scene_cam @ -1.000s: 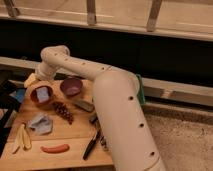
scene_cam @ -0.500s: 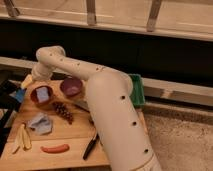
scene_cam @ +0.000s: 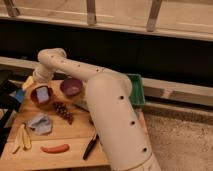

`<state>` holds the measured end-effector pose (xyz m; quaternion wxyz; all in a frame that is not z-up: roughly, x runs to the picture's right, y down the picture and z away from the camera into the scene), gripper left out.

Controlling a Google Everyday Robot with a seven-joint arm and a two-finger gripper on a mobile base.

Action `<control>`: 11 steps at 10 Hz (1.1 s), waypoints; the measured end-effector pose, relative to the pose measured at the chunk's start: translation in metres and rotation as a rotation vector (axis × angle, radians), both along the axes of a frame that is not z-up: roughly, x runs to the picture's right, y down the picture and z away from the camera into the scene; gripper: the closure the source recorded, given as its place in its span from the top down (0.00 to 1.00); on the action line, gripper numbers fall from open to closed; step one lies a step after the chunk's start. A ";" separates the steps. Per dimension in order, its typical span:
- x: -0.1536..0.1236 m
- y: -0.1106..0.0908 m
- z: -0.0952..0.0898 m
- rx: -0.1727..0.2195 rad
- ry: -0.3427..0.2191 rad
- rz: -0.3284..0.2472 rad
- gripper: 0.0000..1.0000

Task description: Place sponge in table surface

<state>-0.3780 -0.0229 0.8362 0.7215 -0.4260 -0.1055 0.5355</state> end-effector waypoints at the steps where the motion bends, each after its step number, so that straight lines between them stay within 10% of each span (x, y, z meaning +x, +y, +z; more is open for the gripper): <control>1: 0.000 0.001 0.002 -0.010 0.001 0.002 0.80; 11: -0.018 0.029 0.037 -0.090 0.017 -0.052 0.80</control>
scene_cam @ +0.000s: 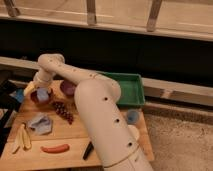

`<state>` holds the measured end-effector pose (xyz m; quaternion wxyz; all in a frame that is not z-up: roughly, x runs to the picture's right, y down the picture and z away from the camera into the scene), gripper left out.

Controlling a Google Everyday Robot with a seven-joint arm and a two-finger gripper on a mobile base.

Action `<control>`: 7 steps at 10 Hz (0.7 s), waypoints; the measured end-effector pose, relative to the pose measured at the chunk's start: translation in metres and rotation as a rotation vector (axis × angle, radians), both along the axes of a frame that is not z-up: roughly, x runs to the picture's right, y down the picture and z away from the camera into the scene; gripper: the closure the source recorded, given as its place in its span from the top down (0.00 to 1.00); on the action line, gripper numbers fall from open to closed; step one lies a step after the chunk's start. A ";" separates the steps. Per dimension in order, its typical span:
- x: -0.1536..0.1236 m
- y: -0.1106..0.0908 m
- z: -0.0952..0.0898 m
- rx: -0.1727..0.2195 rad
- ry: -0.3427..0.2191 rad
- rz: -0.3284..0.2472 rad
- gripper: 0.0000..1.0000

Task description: Place sponge in table surface

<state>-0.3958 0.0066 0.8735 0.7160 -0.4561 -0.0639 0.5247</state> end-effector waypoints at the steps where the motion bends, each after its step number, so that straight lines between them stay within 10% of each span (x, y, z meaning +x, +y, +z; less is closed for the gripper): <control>1: -0.001 0.003 0.004 -0.004 0.004 -0.005 0.80; 7: -0.006 0.012 0.021 -0.001 0.039 -0.052 0.80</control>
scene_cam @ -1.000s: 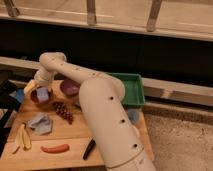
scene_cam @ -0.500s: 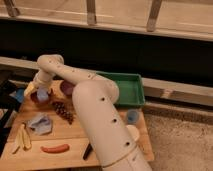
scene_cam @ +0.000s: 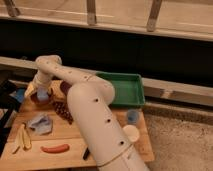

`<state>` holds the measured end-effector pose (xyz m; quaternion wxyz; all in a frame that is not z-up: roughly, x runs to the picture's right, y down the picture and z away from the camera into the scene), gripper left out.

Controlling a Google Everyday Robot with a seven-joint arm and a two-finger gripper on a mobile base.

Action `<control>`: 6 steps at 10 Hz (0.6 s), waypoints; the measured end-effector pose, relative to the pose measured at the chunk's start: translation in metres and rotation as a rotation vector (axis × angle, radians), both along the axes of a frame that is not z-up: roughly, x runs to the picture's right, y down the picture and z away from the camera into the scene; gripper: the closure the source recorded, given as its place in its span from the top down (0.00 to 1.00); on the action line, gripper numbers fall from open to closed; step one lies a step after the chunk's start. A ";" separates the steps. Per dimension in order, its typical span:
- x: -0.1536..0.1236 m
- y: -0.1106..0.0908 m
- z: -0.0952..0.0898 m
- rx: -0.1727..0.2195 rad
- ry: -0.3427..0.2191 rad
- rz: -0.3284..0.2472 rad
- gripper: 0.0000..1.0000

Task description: Place sponge in table surface

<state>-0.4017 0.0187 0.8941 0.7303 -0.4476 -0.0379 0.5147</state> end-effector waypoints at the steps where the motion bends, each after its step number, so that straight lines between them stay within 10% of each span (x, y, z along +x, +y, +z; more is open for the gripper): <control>1: 0.000 0.001 0.004 0.003 0.008 -0.008 0.80; 6: 0.003 0.016 0.020 -0.020 0.025 -0.017 0.65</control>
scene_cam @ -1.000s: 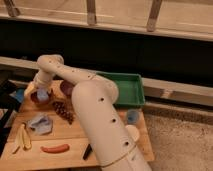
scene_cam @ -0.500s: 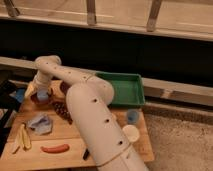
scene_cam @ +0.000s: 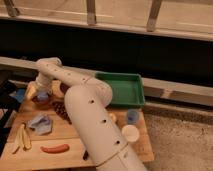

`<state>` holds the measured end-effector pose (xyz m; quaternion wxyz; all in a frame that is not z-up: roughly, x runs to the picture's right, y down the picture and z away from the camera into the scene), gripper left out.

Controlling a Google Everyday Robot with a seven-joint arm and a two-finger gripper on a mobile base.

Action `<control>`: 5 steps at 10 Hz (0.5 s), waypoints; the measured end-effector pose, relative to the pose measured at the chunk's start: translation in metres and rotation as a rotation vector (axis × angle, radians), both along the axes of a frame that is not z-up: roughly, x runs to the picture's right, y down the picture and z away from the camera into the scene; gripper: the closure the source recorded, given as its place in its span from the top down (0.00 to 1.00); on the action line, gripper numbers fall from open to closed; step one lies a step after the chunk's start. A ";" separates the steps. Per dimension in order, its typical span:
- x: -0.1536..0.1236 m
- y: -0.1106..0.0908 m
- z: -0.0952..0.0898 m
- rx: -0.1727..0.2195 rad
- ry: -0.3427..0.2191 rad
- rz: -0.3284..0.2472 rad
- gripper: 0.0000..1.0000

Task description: Place sponge in table surface

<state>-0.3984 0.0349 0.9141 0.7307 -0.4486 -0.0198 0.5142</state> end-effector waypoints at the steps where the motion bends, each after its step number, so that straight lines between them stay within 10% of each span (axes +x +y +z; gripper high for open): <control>1: -0.001 0.003 0.000 -0.006 -0.002 0.001 0.55; 5: 0.006 -0.002 -0.003 -0.007 -0.019 0.040 0.15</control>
